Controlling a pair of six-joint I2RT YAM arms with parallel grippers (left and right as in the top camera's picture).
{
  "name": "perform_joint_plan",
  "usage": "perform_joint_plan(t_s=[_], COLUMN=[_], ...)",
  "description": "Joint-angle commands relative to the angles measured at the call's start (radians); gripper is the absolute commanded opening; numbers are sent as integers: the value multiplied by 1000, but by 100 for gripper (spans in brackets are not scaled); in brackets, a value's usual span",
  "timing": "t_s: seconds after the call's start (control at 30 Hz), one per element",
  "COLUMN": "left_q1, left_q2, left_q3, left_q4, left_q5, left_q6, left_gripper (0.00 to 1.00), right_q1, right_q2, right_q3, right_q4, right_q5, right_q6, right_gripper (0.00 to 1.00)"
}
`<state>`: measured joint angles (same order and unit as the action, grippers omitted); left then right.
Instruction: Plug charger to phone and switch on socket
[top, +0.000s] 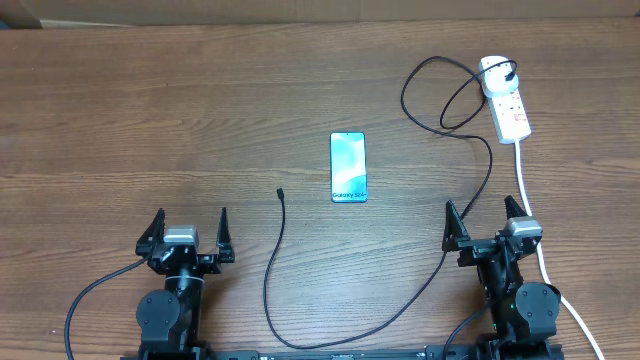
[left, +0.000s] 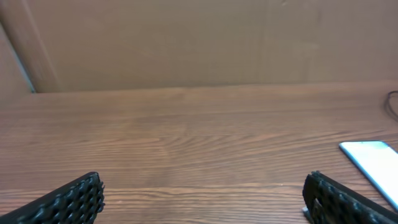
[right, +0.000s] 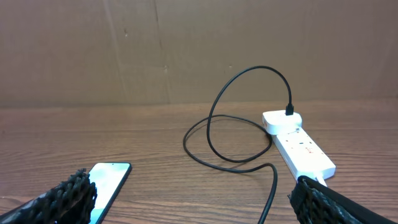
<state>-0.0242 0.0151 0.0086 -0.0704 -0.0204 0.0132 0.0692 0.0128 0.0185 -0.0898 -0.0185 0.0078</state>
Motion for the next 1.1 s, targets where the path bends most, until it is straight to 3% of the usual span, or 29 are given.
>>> perform_joint_plan(t_s=[0.0,0.13,0.23,0.4,0.57,0.7,0.77,0.87,0.97,1.07], left_q1=[3,3,3,4,4,4,4,4,3,4], left_q2=[-10,-10,-10,-10,-10,-10,-3,61,185,407], left_q3=[-3,-3,-3,-3,9,102,181,404,653,980], left_q4=[12,50,69,323,611,640,580,321,-14,-463], left_q5=[237,477,456,426,276,149,143,145,143,140], left_q6=[-199,-576,-693,-709,-710,-675,-595,-475,-388,-304], left_gripper=[100,100,100,99,99,100,100,99,100,100], right_q1=[8,8,8,8,8,8,8,8,8,8], right_q2=[-10,-10,-10,-10,-10,-10,-10,-10,-10,-10], right_q3=[-10,-10,-10,-10,-10,-10,-10,-10,-10,-10], right_q4=[5,5,5,5,5,5,5,5,5,5], right_q5=[6,6,6,6,6,6,6,6,6,6], right_q6=[7,7,7,7,7,7,7,7,7,7], right_gripper=[100,100,100,100,100,100,100,100,100,100])
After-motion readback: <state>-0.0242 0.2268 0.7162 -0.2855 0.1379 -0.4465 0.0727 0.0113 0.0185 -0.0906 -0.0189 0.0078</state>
